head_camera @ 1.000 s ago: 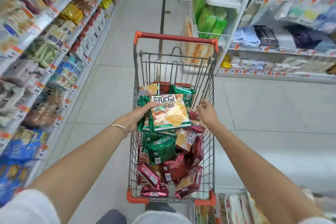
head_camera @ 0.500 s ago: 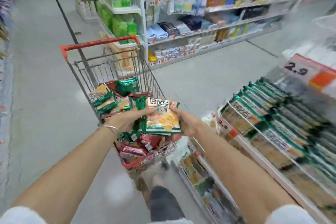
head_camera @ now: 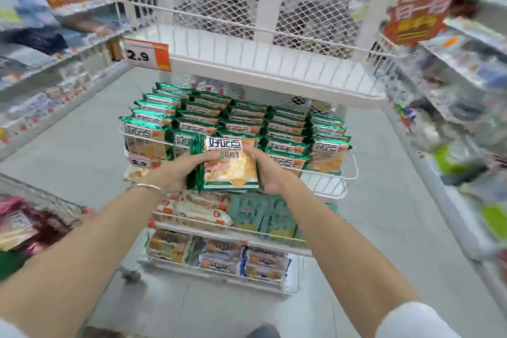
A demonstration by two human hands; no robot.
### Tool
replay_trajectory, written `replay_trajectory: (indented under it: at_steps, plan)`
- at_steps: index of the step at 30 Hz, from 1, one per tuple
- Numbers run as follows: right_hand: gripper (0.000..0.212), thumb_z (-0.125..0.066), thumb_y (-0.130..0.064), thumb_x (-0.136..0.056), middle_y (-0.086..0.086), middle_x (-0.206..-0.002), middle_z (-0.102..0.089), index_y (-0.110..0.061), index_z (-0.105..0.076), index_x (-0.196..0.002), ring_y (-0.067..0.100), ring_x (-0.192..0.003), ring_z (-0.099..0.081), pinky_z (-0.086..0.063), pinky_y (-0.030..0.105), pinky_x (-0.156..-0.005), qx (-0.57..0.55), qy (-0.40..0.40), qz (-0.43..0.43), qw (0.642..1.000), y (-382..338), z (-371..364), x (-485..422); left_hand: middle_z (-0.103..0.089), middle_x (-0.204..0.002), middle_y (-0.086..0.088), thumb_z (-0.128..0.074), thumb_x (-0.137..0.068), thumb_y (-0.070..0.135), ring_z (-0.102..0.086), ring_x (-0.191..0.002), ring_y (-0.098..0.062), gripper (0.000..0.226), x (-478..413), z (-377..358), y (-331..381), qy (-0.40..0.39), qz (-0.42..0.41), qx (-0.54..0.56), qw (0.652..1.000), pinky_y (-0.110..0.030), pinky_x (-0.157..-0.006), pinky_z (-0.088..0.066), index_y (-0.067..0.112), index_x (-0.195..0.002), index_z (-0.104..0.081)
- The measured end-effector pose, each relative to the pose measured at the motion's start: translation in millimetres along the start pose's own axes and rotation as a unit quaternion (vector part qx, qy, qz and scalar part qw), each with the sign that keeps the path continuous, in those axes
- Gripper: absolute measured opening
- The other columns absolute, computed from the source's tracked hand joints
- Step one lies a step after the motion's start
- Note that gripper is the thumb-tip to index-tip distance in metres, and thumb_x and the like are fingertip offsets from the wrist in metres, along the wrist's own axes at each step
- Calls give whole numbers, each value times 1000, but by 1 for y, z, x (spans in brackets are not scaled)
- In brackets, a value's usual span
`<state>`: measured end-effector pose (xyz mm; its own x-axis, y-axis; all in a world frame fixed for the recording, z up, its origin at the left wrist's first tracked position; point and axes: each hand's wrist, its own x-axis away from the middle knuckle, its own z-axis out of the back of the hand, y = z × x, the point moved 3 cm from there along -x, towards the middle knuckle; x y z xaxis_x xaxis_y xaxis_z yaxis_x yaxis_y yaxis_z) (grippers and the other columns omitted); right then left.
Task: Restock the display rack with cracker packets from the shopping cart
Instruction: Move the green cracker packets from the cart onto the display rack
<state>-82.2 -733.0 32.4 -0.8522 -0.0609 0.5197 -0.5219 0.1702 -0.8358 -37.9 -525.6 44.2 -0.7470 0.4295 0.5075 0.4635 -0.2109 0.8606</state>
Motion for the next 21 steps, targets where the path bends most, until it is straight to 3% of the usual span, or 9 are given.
replay_trajectory:
  at_steps: [3,5,7,9,11,15,17,19,21]
  plan:
    - [52,-64,-56,-89,5,-116,-73,-19,-63,-126,23,-98,-72,-57,35,-80,-12,56,25,998,-6,85,31,-62,-134,-17,-95,-57,50,-62,-120,-34,117,-35,-81,23,-55,-15,-28,998,-51,-97,-53,9,-151,-38]
    - [60,-64,-58,-88,7,-115,-72,-15,-61,-130,24,-99,-71,-55,42,-94,-24,79,35,996,-10,138,46,-63,-136,-14,-98,-49,55,-61,-124,-31,130,-57,-132,39,-84,-26,-61,994,-51,-102,-52,10,-154,-34]
    - [54,-64,-57,-88,8,-108,-73,-14,-65,-120,25,-95,-70,-51,45,-101,-29,91,40,995,-18,186,64,-45,-153,-15,-92,-50,66,-47,-138,-32,137,-85,-177,50,-87,-33,-87,992,-55,-113,-40,17,-158,-23]
    - [51,-66,-57,-83,6,-103,-74,-15,-67,-111,23,-92,-71,-53,43,-98,-25,85,17,996,-23,229,78,-29,-162,-11,-79,-51,82,-34,-146,-32,137,-92,-220,67,-68,-56,-177,980,-51,-120,-28,16,-158,-24]
    - [40,-65,-49,-87,3,-96,-76,-15,-65,-110,18,-85,-72,-58,36,-84,3,73,-13,997,-28,263,88,-36,-160,-10,-69,-50,90,-40,-142,-30,130,-101,-256,81,-45,-71,-247,965,-44,-119,-31,16,-152,-39]
    - [24,-69,-25,-91,4,-95,-75,-10,-63,-109,19,-86,-72,-58,33,-81,37,89,-24,995,-37,306,86,-42,-155,-12,-70,-71,72,-44,-138,-31,105,-136,-297,85,-27,-81,-271,959,-40,-113,-35,10,-149,-40]
    - [41,-81,-28,-82,5,-97,-75,-4,-64,-111,19,-88,-72,-59,33,-81,76,114,-9,990,-33,316,67,-43,-153,-9,-76,-73,63,-44,-137,-27,100,-145,-304,81,-14,-74,-281,957,-39,-113,-34,10,-149,-39]
    - [86,-95,-46,-59,6,-107,-73,-2,-57,-122,24,-100,-71,-58,39,-89,138,146,18,979,-28,325,46,-51,-141,3,-84,-69,55,-48,-129,-18,92,-147,-308,77,-24,-57,-304,951,-38,-115,-35,12,-141,-47]
    - [87,-97,-42,-56,-2,-109,-65,-10,-47,-121,22,-106,-65,-54,38,-95,192,170,73,964,-28,323,40,-63,-128,5,-89,-52,62,-58,-114,-12,98,-150,-307,75,-33,-75,-348,934,-42,-113,-42,17,-132,-55]
